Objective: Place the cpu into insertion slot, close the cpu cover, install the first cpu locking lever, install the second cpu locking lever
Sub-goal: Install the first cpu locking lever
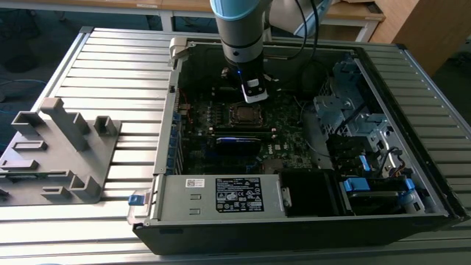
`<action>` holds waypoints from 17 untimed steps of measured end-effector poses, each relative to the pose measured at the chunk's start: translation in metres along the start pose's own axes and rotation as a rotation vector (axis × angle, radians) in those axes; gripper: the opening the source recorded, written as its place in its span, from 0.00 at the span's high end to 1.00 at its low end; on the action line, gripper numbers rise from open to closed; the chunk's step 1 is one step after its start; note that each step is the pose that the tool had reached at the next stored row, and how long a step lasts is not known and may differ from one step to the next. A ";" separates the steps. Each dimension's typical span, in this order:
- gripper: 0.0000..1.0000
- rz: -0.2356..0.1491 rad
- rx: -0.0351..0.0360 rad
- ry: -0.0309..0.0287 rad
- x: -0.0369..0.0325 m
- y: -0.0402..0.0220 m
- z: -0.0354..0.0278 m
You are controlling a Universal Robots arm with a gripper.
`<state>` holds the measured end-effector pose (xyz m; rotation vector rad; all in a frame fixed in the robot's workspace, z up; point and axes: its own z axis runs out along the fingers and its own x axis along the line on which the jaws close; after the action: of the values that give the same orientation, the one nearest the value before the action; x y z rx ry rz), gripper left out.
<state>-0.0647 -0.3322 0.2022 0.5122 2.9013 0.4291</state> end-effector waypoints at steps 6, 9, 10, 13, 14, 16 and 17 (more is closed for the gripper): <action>0.89 -0.002 -0.0019 -0.0053 0.0002 -0.0007 0.0014; 0.89 -0.002 -0.0022 -0.0058 0.0002 -0.0007 0.0015; 0.89 -0.002 -0.0023 -0.0059 0.0002 -0.0007 0.0015; 0.89 -0.002 -0.0029 -0.0064 0.0003 -0.0009 0.0021; 0.89 -0.002 -0.0028 -0.0066 0.0003 -0.0011 0.0026; 0.89 -0.002 -0.0030 -0.0075 0.0005 -0.0016 0.0037; 0.89 -0.002 -0.0032 -0.0079 0.0006 -0.0018 0.0043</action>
<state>-0.0649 -0.3325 0.1975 0.5091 2.8929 0.4303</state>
